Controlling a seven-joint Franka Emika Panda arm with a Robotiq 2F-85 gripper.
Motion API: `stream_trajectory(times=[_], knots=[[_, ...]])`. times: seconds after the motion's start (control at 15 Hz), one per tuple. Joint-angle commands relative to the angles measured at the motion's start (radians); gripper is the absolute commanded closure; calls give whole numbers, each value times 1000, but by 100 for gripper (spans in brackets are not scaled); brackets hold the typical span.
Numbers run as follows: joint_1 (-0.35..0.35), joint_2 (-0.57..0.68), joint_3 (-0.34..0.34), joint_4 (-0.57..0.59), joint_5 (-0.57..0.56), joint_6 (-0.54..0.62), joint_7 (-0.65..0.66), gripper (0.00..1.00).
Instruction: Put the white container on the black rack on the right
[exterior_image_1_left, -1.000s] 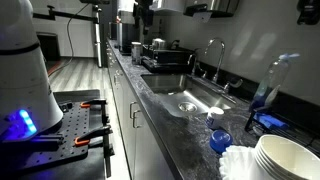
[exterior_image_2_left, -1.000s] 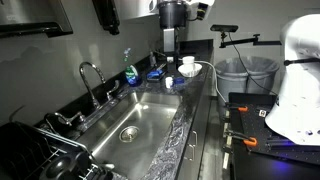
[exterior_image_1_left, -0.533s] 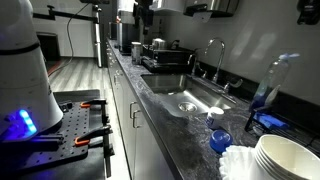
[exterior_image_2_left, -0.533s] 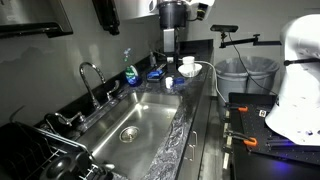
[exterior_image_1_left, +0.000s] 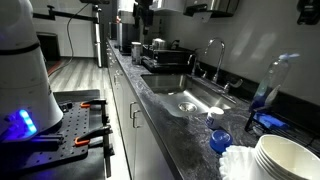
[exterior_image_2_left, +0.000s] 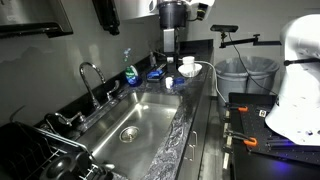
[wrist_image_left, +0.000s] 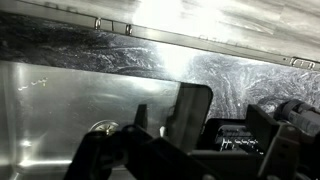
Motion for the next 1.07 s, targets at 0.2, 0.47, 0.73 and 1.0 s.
stream_trajectory(times=[0.2, 0.47, 0.73, 1.0], knots=[[-43, -83, 36, -68, -36, 102, 38, 0], [-100, -133, 18, -144, -80, 206, 84, 0], [-194, -155, -4, -199, -136, 248, 147, 0], [-290, -117, -22, -184, -201, 215, 210, 0]])
